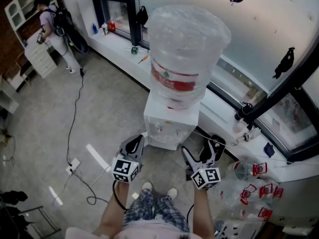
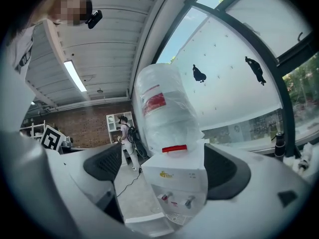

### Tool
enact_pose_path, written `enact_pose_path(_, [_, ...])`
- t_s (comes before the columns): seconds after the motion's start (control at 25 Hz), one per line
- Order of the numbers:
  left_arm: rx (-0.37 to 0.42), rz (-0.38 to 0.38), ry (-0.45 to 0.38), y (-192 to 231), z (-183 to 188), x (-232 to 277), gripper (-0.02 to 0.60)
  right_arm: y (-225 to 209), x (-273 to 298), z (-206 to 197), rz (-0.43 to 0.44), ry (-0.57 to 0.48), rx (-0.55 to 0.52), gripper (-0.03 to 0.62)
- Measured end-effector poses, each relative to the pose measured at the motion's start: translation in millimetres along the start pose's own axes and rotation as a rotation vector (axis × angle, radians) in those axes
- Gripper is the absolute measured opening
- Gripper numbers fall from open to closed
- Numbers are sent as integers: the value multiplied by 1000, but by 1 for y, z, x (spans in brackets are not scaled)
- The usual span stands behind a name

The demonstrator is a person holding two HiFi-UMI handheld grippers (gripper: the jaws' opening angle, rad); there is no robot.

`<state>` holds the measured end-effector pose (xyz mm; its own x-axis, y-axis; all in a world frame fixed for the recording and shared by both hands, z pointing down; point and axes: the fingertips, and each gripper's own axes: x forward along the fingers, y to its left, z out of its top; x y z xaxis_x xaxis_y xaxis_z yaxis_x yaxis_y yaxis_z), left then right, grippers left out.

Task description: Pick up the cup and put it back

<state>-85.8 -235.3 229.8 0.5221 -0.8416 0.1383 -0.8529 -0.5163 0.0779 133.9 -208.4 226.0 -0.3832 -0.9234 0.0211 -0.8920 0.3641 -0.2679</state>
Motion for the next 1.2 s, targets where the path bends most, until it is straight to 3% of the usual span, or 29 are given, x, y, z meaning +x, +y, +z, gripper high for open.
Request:
enact_pose_path(0.24, [-5, 19, -8, -5, -32, 20, 25, -18, 12, -39, 54, 39, -4, 508])
enact_pose_path(0.48, [0, 21, -20, -4, -101, 32, 25, -40, 13, -117, 79, 56, 3, 508])
enact_pose_path(0.88, [32, -22, 44, 8, -288, 72, 25, -81, 24, -299, 113, 118, 6, 508])
enact_pose_path(1.0, [9, -21, 51, 17, -345, 84, 25, -97, 29, -355, 114, 126, 19, 508])
enact_pose_path(1.2, [29, -83, 86, 32, -446, 109, 25, -118, 47, -444, 139, 124, 16, 508])
